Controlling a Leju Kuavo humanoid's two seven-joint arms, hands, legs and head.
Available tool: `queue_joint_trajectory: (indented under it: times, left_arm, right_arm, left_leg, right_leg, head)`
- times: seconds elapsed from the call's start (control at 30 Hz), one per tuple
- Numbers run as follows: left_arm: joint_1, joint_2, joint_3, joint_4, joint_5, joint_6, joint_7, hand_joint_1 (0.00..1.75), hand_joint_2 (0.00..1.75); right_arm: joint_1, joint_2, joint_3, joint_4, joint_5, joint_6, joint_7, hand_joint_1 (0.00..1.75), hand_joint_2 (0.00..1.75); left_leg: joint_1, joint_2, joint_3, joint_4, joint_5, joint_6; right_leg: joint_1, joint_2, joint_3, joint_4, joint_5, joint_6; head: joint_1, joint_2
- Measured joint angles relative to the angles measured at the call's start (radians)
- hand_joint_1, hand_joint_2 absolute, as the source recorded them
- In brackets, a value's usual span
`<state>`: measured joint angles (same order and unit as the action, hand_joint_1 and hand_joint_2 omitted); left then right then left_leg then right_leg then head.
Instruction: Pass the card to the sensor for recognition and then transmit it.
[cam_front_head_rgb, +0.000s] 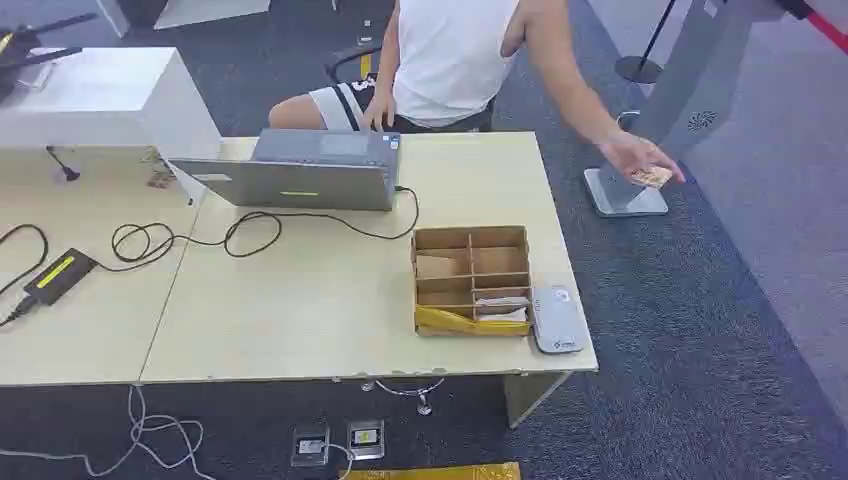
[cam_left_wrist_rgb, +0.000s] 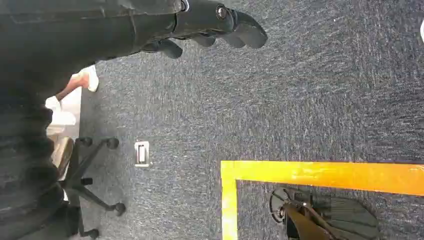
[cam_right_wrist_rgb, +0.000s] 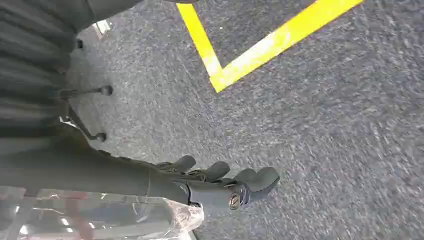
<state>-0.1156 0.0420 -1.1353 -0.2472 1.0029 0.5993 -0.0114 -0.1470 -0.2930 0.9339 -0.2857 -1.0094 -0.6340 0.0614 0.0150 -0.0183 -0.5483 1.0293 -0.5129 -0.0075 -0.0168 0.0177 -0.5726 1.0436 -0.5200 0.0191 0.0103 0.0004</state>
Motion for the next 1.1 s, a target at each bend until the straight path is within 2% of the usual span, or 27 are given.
queue_joint_trajectory:
  times: [0.27, 0.43, 0.5, 0.6, 0.63, 0.67, 0.7, 0.73, 0.77, 0.8, 0.83, 0.9, 1.0, 1.1]
  left_arm:
    - [0.000, -0.002, -0.008, 0.000, 0.000, 0.000, 0.000, 0.00, 1.75]
    - [0.000, -0.003, -0.008, 0.000, 0.000, 0.002, -0.008, 0.00, 1.75]
    - [0.000, -0.003, -0.010, 0.000, 0.000, 0.003, -0.011, 0.00, 1.75]
    - [-0.001, -0.003, -0.016, 0.000, 0.000, 0.005, -0.021, 0.00, 1.75]
    - [-0.002, -0.003, -0.017, 0.000, 0.000, 0.005, -0.023, 0.00, 1.75]
    - [-0.003, -0.003, -0.017, 0.000, 0.000, 0.005, -0.027, 0.00, 1.75]
    - [-0.003, -0.003, -0.018, 0.000, 0.000, 0.005, -0.030, 0.00, 1.75]
    - [-0.002, -0.003, -0.019, 0.000, 0.000, 0.005, -0.032, 0.00, 1.75]
    - [-0.002, -0.003, -0.019, 0.000, 0.000, 0.005, -0.035, 0.00, 1.75]
    - [0.000, -0.003, -0.020, 0.000, 0.000, 0.005, -0.037, 0.00, 1.75]
    - [0.004, -0.003, -0.021, 0.000, 0.000, 0.005, -0.038, 0.00, 1.75]
    - [0.002, -0.002, -0.022, 0.000, 0.000, 0.006, -0.037, 0.00, 1.75]
    - [-0.005, -0.001, -0.023, 0.000, 0.000, 0.007, -0.038, 0.00, 1.75]
    - [-0.004, 0.001, -0.023, 0.000, 0.001, 0.007, -0.042, 0.00, 1.75]
  right_arm:
    - [-0.003, -0.021, 0.000, -0.023, 0.003, -0.006, -0.002, 0.00, 1.75]
    - [-0.019, -0.054, 0.000, -0.034, 0.054, -0.041, -0.013, 0.00, 1.75]
    - [-0.050, -0.086, -0.003, -0.034, 0.145, -0.057, -0.042, 0.00, 1.75]
    - [-0.112, -0.149, -0.060, -0.033, 0.473, -0.061, -0.054, 0.00, 1.75]
    - [-0.130, -0.175, -0.105, -0.034, 0.604, -0.064, -0.026, 0.00, 1.75]
    - [-0.135, -0.197, -0.149, -0.042, 0.739, -0.065, 0.033, 0.00, 1.75]
    - [-0.116, -0.214, -0.199, -0.070, 0.913, -0.067, 0.137, 0.00, 1.75]
    - [-0.082, -0.237, -0.260, -0.127, 1.108, -0.068, 0.304, 0.00, 1.75]
    - [-0.051, -0.262, -0.316, -0.205, 1.243, -0.066, 0.439, 0.00, 1.75]
    - [-0.023, -0.289, -0.356, -0.284, 1.320, -0.056, 0.555, 0.00, 1.75]
    - [-0.016, -0.320, -0.396, -0.383, 1.390, -0.035, 0.627, 0.00, 1.75]
    - [-0.047, -0.384, -0.475, -0.541, 1.518, 0.037, 0.636, 0.00, 1.75]
    - [-0.108, -0.437, -0.589, -0.714, 1.658, 0.179, 0.632, 0.00, 1.75]
    - [-0.135, -0.467, -0.660, -0.878, 1.712, 0.215, 0.630, 0.00, 1.75]
  left_leg:
    - [0.000, 0.000, 0.000, 0.000, 0.000, 0.000]
    - [0.000, 0.000, 0.000, 0.000, 0.000, 0.000]
    - [-0.001, 0.000, -0.001, 0.000, 0.000, 0.001]
    - [-0.003, 0.001, 0.000, 0.000, 0.002, 0.002]
    - [-0.003, 0.000, 0.001, 0.001, 0.002, 0.004]
    - [-0.003, -0.002, 0.000, 0.001, 0.003, 0.004]
    - [-0.002, -0.007, 0.000, 0.001, 0.003, 0.005]
    - [-0.001, -0.015, 0.000, 0.001, 0.003, 0.005]
    - [0.000, -0.021, -0.002, 0.001, 0.004, 0.005]
    - [-0.002, -0.022, -0.005, 0.001, 0.004, 0.005]
    - [-0.004, -0.019, -0.006, 0.001, 0.004, 0.005]
    - [-0.006, -0.007, -0.006, 0.000, 0.004, 0.005]
    - [-0.006, -0.008, -0.005, 0.001, 0.006, 0.006]
    - [-0.006, -0.016, -0.006, 0.001, 0.010, 0.006]
  right_leg:
    - [0.000, 0.000, 0.000, 0.000, 0.000, 0.000]
    - [-0.001, 0.000, 0.000, 0.000, 0.000, 0.000]
    - [-0.001, 0.001, 0.000, 0.000, 0.001, 0.001]
    - [-0.003, 0.001, 0.000, 0.000, 0.002, 0.002]
    - [-0.003, 0.001, 0.000, 0.000, 0.003, 0.003]
    - [-0.003, -0.001, 0.001, 0.000, 0.003, 0.003]
    - [-0.002, -0.007, 0.004, -0.001, 0.002, 0.004]
    - [-0.001, -0.015, 0.009, -0.002, 0.001, 0.004]
    - [-0.001, -0.021, 0.010, -0.002, 0.000, 0.005]
    - [-0.003, -0.022, 0.009, -0.001, -0.001, 0.004]
    - [-0.005, -0.019, 0.005, 0.001, 0.000, 0.005]
    - [-0.007, -0.005, 0.000, 0.003, 0.002, 0.005]
    - [-0.006, -0.007, 0.001, 0.002, 0.003, 0.005]
    - [-0.007, -0.016, 0.000, 0.002, 0.004, 0.005]
  head:
    - [0.000, 0.000]
    - [0.000, 0.000]
    - [0.000, 0.000]
    - [-0.001, 0.000]
    - [0.000, 0.000]
    - [0.000, 0.000]
    - [0.000, 0.000]
    - [0.001, 0.000]
    - [0.001, 0.000]
    - [0.001, 0.000]
    - [-0.002, 0.000]
    - [-0.002, 0.000]
    - [0.000, 0.000]
    - [0.000, 0.000]
